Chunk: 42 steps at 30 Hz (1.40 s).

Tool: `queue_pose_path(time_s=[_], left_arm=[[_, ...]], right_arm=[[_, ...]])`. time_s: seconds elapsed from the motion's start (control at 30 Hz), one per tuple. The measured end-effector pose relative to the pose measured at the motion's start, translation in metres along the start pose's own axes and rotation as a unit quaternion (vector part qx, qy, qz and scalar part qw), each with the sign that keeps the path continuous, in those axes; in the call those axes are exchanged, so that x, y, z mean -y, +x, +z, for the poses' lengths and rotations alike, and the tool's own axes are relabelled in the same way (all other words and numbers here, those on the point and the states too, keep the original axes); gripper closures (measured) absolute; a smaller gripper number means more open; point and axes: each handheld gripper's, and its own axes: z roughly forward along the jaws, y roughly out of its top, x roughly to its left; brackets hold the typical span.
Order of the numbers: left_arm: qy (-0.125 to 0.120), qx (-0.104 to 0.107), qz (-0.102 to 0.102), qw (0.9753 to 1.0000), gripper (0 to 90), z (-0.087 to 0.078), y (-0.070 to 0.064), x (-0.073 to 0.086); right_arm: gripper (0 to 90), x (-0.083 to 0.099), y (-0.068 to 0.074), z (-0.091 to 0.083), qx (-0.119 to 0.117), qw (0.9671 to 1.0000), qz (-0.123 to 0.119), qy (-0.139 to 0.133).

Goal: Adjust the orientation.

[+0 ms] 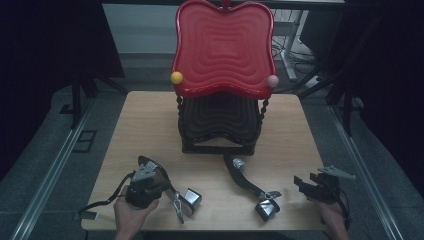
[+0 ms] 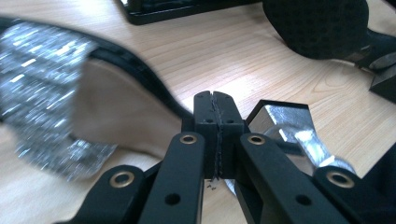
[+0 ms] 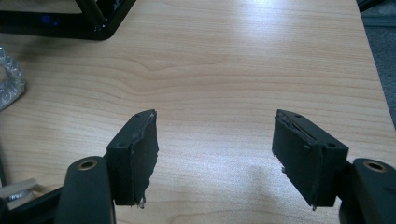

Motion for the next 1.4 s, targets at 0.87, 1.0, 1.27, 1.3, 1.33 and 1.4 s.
queue_pose_path(time_s=[0.87, 1.0, 1.27, 1.3, 1.33, 1.4], left_arm=[[0.038, 0.022, 0.001, 0.9990, 90.0, 0.045, 0.007, -0.020], [0.043, 0.032, -0.014, 0.9985, 90.0, 0.059, 0.012, -0.031], [0.034, 0.036, 0.013, 0.9987, 90.0, 0.043, -0.009, -0.065], [0.035, 0.041, 0.015, 0.9984, 90.0, 0.046, -0.016, -0.072], [0.035, 0.041, 0.015, 0.9984, 90.0, 0.046, -0.016, -0.072], [0.040, 0.046, 0.018, 0.9980, 90.0, 0.052, -0.023, -0.078]], right_arm=[[31.7, -0.001, -0.005, -0.001, 0.012, 0.9999, 0.008, 0.002], [31.8, 0.000, -0.007, -0.004, 0.014, 0.9998, 0.014, -0.002], [31.7, 0.000, -0.005, 0.000, 0.012, 0.9998, 0.012, 0.006], [31.7, 0.000, -0.005, 0.000, 0.011, 0.9999, 0.008, 0.006], [31.7, 0.000, -0.005, 0.000, 0.011, 0.9999, 0.008, 0.006], [31.7, 0.000, -0.005, 0.001, 0.013, 0.9998, 0.005, 0.012]])
